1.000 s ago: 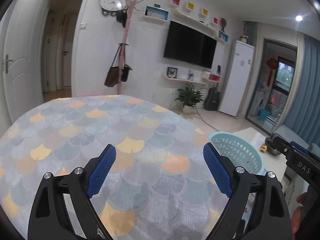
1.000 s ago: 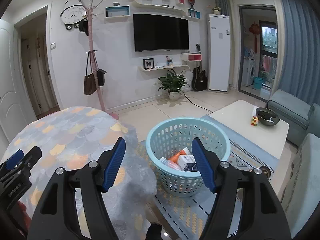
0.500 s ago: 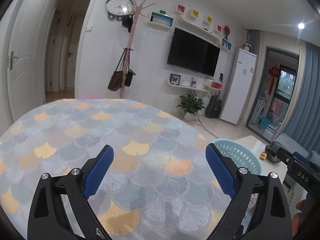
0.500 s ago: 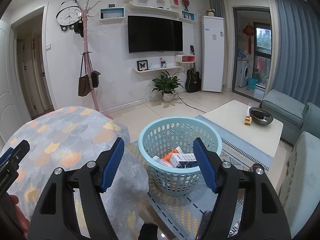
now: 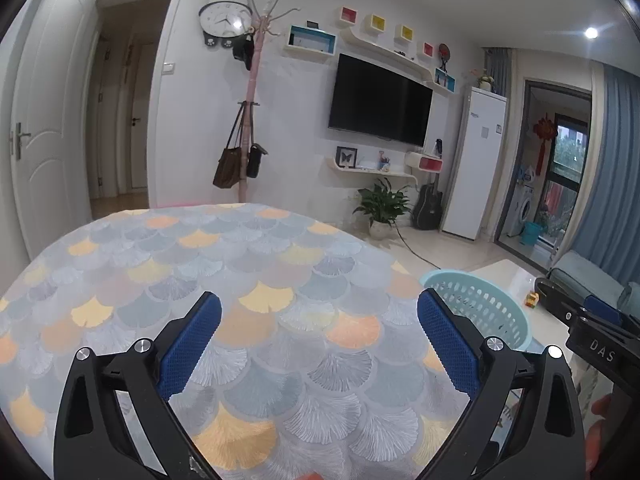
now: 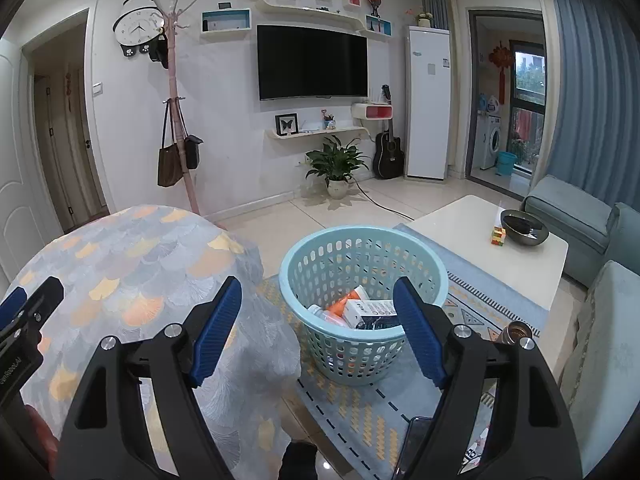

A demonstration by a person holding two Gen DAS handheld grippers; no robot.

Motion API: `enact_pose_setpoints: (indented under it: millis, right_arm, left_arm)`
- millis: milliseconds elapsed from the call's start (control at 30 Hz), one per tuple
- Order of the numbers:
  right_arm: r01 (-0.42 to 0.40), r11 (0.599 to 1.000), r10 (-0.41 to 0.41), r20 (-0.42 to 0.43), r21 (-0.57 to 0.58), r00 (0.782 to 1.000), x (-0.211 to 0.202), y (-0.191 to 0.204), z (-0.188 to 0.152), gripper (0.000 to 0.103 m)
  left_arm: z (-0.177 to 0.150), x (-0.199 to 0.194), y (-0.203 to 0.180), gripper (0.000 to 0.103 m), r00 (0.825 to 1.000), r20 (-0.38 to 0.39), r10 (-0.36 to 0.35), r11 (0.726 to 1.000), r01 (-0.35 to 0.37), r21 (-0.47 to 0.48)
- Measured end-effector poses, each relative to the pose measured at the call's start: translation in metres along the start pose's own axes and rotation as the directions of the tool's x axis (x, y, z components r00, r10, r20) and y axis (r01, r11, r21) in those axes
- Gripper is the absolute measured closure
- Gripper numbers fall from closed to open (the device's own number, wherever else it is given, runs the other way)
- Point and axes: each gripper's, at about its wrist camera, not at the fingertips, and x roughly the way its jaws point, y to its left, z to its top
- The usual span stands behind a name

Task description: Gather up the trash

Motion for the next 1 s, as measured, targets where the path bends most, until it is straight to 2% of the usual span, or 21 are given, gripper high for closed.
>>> enact_pose_setpoints:
  millis: [1000]
  right_arm:
    - [-0.016,1.0,0.016,-0.023,0.003,1.0,0.0066,0.0045,-0.005,0.029]
  left_arm:
    - [-0.0001,-0.0026,-0.0022,0.007,1.0,-0.013,0.006,1.0,-0.006,-0.001]
